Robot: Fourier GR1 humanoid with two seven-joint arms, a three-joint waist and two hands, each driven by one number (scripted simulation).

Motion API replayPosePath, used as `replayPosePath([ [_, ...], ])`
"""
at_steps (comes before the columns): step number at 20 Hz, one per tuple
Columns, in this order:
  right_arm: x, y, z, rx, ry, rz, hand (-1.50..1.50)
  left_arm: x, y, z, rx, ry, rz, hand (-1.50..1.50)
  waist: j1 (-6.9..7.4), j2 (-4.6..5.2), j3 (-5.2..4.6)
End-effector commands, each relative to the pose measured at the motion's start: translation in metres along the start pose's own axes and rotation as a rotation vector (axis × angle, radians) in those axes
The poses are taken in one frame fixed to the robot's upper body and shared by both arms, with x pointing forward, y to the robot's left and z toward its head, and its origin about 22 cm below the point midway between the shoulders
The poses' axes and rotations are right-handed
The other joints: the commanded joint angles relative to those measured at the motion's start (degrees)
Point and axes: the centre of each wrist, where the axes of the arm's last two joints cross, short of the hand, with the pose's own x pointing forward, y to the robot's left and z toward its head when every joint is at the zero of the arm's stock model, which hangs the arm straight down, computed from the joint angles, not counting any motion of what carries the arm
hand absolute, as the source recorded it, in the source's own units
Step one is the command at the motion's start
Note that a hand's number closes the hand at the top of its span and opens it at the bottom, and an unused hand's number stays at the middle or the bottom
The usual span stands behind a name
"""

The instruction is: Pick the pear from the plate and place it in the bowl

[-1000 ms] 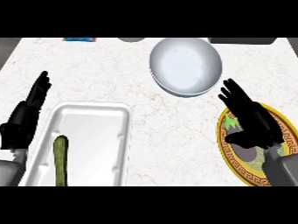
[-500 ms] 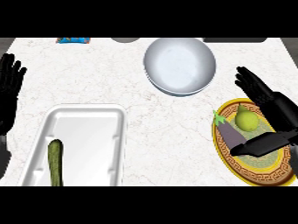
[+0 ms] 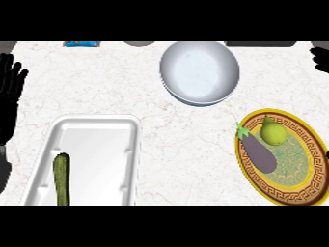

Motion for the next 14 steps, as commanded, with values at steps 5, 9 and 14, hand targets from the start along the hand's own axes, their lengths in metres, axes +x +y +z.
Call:
replayPosePath([
  [5,0.026,-0.059,0.013,0.333,0.255,0.260,-1.50,0.011,-0.015,-0.007,-0.026,-0.013,0.021,0.00,1.36,0.36,0.04],
  [9,0.027,-0.066,0.010,0.494,0.287,0.313,-1.50,-0.008,-0.010,0.011,-0.026,0.005,0.018,0.00,1.60,0.30,0.09],
  [14,0.014,-0.071,-0.004,0.570,0.330,0.324,-1.50,0.007,0.009,-0.011,-0.019,-0.010,0.016,0.00,0.80,0.34,0.09],
])
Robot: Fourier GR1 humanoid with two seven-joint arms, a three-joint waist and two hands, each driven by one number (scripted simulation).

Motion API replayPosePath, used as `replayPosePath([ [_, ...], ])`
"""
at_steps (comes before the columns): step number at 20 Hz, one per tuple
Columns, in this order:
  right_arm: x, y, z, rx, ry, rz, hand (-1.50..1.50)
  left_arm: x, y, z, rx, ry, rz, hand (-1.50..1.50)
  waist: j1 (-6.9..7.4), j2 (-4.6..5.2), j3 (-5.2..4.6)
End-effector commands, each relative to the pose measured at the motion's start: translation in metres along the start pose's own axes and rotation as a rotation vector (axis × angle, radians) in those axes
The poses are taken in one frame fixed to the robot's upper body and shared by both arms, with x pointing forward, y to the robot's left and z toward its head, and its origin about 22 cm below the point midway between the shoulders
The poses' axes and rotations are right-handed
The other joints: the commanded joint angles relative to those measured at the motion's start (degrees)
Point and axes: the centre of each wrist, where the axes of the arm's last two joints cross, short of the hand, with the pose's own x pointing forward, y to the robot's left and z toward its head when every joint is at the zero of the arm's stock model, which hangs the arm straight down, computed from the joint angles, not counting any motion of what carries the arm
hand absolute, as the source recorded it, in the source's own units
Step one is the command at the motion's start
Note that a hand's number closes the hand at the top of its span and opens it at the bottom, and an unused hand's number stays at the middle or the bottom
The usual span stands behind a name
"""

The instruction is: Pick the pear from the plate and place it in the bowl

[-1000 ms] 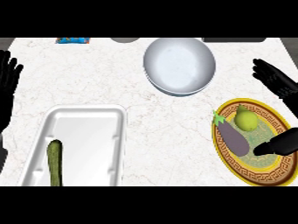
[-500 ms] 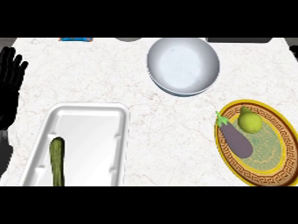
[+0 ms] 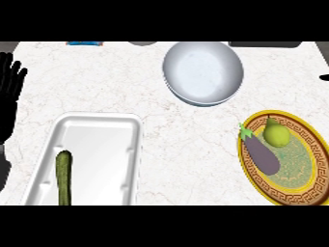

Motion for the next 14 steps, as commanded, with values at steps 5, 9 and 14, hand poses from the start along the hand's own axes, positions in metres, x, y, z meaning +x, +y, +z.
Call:
replayPosePath([
  [5,-0.004,-0.006,-0.038,0.059,0.041,0.026,-1.50,0.014,-0.005,0.000,0.010,-0.002,-0.008,0.00,-0.27,-0.17,0.02],
  [9,-0.041,0.021,-0.058,0.115,0.068,0.022,-1.50,-0.001,-0.005,-0.009,0.002,0.008,0.000,0.00,-0.44,0.11,0.10],
  [14,-0.029,0.043,-0.081,0.129,0.034,0.024,-1.50,-0.011,0.000,-0.003,0.017,0.016,-0.006,0.00,-1.30,-0.28,0.01],
])
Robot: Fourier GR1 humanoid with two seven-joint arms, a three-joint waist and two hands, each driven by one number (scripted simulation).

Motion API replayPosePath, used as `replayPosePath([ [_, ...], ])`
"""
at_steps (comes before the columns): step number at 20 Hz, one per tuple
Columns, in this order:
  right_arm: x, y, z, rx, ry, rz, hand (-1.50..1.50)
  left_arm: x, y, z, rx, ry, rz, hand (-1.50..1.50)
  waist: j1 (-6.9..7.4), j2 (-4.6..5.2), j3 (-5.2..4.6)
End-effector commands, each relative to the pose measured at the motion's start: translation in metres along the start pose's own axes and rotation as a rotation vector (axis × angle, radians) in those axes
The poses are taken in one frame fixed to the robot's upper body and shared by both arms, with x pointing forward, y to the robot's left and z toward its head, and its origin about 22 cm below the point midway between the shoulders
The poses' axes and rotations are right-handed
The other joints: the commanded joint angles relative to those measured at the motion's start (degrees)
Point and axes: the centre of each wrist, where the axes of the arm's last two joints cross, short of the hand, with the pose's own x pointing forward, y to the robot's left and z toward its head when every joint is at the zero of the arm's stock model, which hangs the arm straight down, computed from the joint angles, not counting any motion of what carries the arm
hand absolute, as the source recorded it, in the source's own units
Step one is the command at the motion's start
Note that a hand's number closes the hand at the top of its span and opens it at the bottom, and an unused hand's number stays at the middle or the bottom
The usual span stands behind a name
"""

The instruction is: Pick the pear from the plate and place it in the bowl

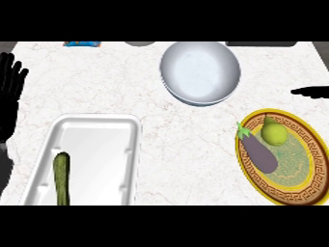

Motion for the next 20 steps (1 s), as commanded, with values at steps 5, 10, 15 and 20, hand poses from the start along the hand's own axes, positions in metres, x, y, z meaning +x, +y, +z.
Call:
replayPosePath([
  [5,-0.023,0.032,-0.035,0.024,0.047,0.002,-1.50,-0.013,-0.001,0.005,-0.004,-0.001,0.032,0.00,-0.38,-0.04,-0.01],
  [10,-0.053,0.021,-0.036,0.011,0.057,-0.020,-1.50,0.002,-0.003,0.006,-0.001,-0.009,0.005,0.00,0.30,0.07,0.03],
  [15,-0.045,0.029,-0.050,-0.004,-0.011,-0.019,-1.50,0.005,0.016,-0.001,0.002,-0.004,0.004,0.00,-0.03,0.00,0.00],
  [20,-0.069,0.044,-0.048,0.020,-0.023,-0.014,-1.50,-0.005,0.009,0.015,0.003,0.002,0.010,0.00,0.05,0.00,0.01],
])
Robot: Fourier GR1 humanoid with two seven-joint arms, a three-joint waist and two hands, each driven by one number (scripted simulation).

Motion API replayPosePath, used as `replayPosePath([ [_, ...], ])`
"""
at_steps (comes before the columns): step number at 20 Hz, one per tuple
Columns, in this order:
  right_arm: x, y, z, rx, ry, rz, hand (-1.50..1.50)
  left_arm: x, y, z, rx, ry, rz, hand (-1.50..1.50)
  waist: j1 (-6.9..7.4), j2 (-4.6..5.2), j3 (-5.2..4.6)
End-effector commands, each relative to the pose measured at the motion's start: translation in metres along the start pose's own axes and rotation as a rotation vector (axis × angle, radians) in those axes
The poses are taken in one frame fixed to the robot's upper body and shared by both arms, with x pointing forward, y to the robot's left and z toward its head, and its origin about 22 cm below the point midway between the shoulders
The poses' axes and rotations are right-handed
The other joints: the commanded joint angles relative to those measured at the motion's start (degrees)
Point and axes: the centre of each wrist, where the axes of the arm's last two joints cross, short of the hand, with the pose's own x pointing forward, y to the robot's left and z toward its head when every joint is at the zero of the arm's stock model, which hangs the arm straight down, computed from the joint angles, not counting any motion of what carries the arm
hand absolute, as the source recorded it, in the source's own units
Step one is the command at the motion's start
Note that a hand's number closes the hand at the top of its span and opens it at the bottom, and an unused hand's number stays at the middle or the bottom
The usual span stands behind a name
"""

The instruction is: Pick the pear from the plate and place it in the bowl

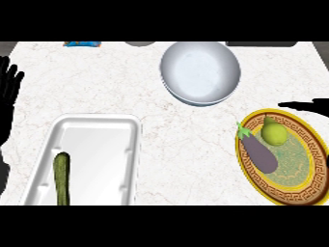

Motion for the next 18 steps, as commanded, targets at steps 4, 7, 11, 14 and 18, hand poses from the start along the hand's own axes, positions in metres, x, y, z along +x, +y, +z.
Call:
replayPosePath([
  [4,0.012,-0.009,-0.017,0.042,-0.012,0.023,-1.50,-0.001,0.002,-0.001,0.003,0.000,-0.001,0.00,0.05,-0.02,-0.03],
  [7,0.000,0.019,-0.020,0.067,-0.022,0.016,-1.50,0.016,-0.005,-0.014,-0.003,-0.003,0.000,0.00,-0.39,-0.09,-0.03],
  [11,0.006,0.032,-0.048,0.068,-0.016,0.031,-1.50,0.026,-0.008,-0.002,-0.007,-0.005,0.005,0.00,0.04,-0.10,-0.01],
  [14,0.003,0.030,-0.031,0.083,-0.005,0.028,-1.50,0.000,-0.015,-0.004,0.006,0.004,0.012,0.00,-0.58,-0.18,-0.05],
  [18,-0.024,0.032,-0.050,0.095,0.040,0.020,-1.50,0.005,-0.009,0.000,0.000,0.012,-0.004,0.00,0.41,0.10,0.01],
])
